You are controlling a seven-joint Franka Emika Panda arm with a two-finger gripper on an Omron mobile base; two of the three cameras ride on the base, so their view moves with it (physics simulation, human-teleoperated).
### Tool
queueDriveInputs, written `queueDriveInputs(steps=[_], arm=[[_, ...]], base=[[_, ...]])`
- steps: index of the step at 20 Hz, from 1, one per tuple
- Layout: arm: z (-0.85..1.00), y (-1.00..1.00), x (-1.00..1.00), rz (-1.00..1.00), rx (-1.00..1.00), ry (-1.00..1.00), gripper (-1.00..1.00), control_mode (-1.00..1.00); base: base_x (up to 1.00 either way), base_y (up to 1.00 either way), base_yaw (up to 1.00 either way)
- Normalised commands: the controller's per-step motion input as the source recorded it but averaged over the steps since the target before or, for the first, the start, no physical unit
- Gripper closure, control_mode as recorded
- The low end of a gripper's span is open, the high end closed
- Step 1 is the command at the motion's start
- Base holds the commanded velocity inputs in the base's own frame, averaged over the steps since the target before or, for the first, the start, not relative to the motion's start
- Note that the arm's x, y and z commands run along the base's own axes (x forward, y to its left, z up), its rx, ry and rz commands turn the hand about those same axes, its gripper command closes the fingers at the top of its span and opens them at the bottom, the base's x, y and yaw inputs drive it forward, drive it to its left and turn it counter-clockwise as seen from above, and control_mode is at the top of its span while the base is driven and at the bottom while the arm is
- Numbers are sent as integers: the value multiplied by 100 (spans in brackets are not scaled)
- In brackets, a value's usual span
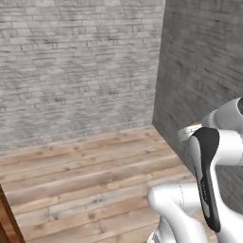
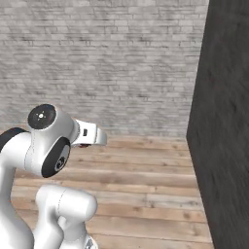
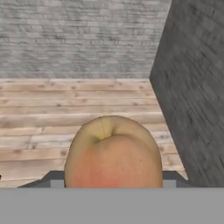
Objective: Pick the peach and mango from the fridge and place them on the plate next to the blender to make a fruit smoothie.
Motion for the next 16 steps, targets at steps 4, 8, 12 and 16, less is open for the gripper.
queueDriveInputs(steps=[4, 8, 12, 16], arm=[[0, 0, 0, 0, 0, 0, 100, 100], [0, 0, 0, 0, 0, 0, 100, 100], [0, 0, 0, 0, 0, 0, 100, 100], [0, 0, 0, 0, 0, 0, 100, 100]], base=[[100, 20, 0], [100, 15, 2], [97, 0, 56], [56, 0, 94]])
